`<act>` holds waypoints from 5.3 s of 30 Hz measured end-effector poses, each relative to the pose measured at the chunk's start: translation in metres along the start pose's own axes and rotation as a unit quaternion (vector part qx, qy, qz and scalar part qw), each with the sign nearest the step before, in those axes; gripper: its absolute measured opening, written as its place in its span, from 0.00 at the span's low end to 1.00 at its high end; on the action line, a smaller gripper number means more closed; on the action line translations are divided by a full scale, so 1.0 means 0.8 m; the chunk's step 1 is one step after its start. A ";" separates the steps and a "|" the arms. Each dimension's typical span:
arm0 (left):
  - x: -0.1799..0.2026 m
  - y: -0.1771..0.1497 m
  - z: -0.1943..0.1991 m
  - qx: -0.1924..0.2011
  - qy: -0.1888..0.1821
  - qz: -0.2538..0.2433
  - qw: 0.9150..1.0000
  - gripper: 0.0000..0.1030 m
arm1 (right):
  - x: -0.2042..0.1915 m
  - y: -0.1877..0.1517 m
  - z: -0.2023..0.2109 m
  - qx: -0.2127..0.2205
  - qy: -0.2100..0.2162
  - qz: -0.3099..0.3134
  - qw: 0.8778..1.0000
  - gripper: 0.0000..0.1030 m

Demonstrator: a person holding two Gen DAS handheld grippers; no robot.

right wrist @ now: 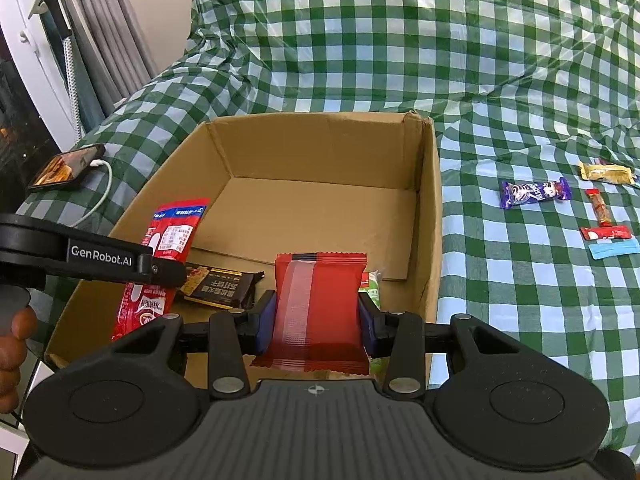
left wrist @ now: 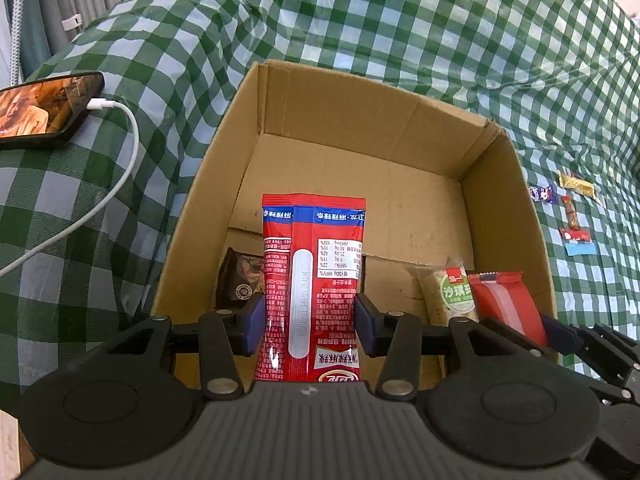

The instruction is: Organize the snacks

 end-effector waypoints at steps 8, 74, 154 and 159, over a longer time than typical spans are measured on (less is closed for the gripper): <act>0.000 0.001 -0.008 0.000 0.023 -0.011 1.000 0.97 | -0.003 0.008 -0.011 -0.015 -0.001 -0.005 1.000 0.47; 0.066 -0.183 0.220 0.071 0.071 -0.086 0.991 1.00 | -0.030 -0.123 0.252 0.129 -0.004 0.027 0.991 0.94; 0.427 0.244 -0.351 -0.040 -0.020 -0.263 0.964 1.00 | 0.473 0.127 -0.193 0.106 -0.170 -0.010 0.980 1.00; 0.424 0.242 -0.347 -0.040 -0.022 -0.258 0.965 1.00 | 0.475 0.125 -0.191 0.108 -0.170 -0.009 0.979 1.00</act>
Point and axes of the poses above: each gripper's, at about its wrist camera, not at the fingertips, and z roughly against the way its jaws point, x to its right, y to its top, the point moved 1 cm from there along -z, roughly the way its jaws point, and after that the axes turned 9 degrees about -z, right-handed, at the moved point
